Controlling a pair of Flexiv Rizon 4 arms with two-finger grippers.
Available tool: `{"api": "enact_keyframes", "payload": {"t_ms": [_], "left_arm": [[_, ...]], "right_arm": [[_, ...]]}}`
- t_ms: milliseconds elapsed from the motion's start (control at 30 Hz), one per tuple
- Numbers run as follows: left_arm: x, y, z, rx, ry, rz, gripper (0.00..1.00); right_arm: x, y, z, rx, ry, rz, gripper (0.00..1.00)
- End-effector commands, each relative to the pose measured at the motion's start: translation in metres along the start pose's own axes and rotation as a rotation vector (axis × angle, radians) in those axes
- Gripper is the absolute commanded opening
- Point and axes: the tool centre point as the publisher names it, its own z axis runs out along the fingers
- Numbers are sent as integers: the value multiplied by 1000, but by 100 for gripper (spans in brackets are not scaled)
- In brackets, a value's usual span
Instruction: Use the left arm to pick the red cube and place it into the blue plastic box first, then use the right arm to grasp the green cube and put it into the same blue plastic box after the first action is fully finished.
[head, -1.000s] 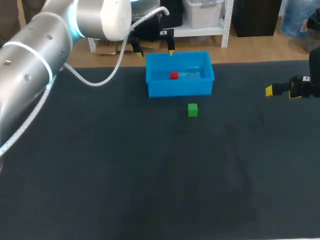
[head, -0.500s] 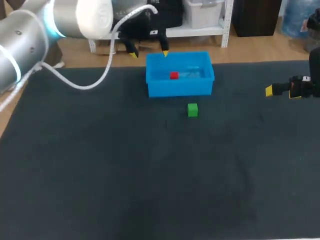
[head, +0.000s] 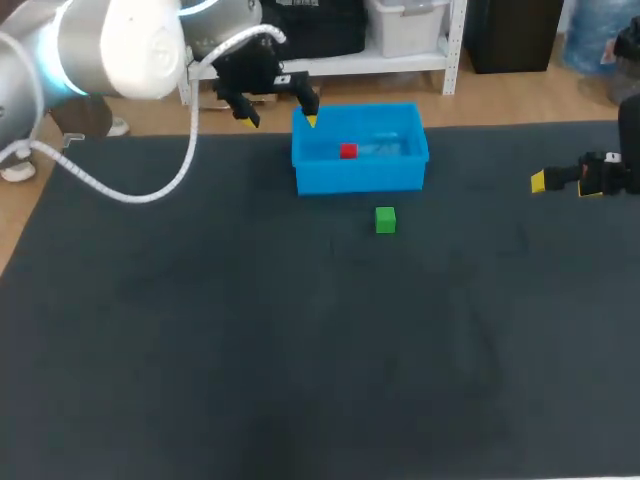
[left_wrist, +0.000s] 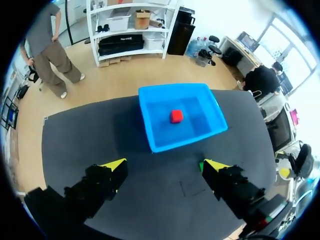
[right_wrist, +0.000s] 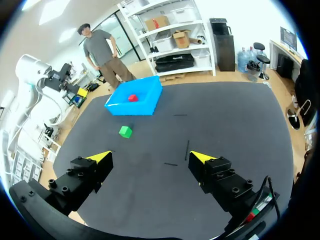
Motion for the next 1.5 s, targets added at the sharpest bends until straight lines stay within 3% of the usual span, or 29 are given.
{"api": "enact_keyframes", "payload": {"t_ms": [33,900,1500], "left_arm": [[17,5,-8,33,-146,12,100],[63,20,-35,168,-179,120,100],[91,27,-31,175,-132,148,100]], "right_arm": [[0,0,-1,0,0,-1,100],[0,0,-1,0,0,-1,100],[0,0,-1,0,0,-1,100]]}}
